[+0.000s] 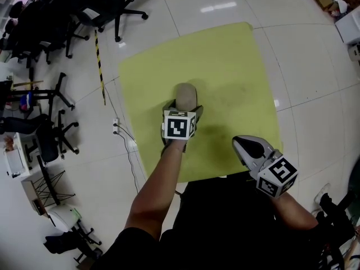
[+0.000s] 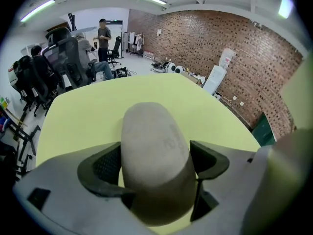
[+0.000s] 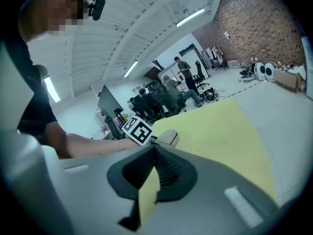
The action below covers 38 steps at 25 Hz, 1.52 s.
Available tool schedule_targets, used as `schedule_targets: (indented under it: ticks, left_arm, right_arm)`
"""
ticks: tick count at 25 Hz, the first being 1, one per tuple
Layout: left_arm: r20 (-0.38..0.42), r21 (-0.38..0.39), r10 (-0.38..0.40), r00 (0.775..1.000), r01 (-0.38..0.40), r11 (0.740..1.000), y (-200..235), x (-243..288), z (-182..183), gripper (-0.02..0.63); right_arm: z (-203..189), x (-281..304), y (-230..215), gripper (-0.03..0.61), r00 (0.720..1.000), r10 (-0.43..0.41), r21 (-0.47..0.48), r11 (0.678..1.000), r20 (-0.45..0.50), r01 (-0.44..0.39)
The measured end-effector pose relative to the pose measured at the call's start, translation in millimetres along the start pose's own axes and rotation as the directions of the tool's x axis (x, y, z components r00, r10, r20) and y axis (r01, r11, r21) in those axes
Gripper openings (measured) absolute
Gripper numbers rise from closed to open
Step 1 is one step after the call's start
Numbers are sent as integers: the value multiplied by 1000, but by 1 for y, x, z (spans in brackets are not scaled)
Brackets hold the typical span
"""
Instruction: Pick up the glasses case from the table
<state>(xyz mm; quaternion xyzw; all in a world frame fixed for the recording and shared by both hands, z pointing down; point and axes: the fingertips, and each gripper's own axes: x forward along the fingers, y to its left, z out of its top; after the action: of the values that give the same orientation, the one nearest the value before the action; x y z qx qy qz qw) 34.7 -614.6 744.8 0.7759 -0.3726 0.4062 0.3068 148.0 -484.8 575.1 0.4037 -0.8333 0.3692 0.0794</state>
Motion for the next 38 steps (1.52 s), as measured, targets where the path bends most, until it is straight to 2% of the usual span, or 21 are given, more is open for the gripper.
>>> schedule_targets:
  ticks: [5,10,19,28,38]
  left_arm:
    - [-28,-3,2,1000,-2,1000,0,7,-2,431]
    - [-19,-17,3,1000,-3,1000,0,6,1,434]
    - [-2,-77,-77,997,77,994,-4,-2,0,410]
    - [116,-72,-125,985,134,988,-24,-47,13,408]
    - [250,-86,-239,938,268,960,-52,-117,18,410]
  right_arm:
    - [0,-6,-6,2,1000,-21,11,1000,5,21]
    - [2,-10,-5,2,999,-35,15,999,13,35]
    - [3,-14,7,2,999,-34,-3,999,25,34]
    - [9,-20,20,2,999,-27,-41,999,44,29]
    - [32,-16,41,2,997,-14,-133,991,81,25]
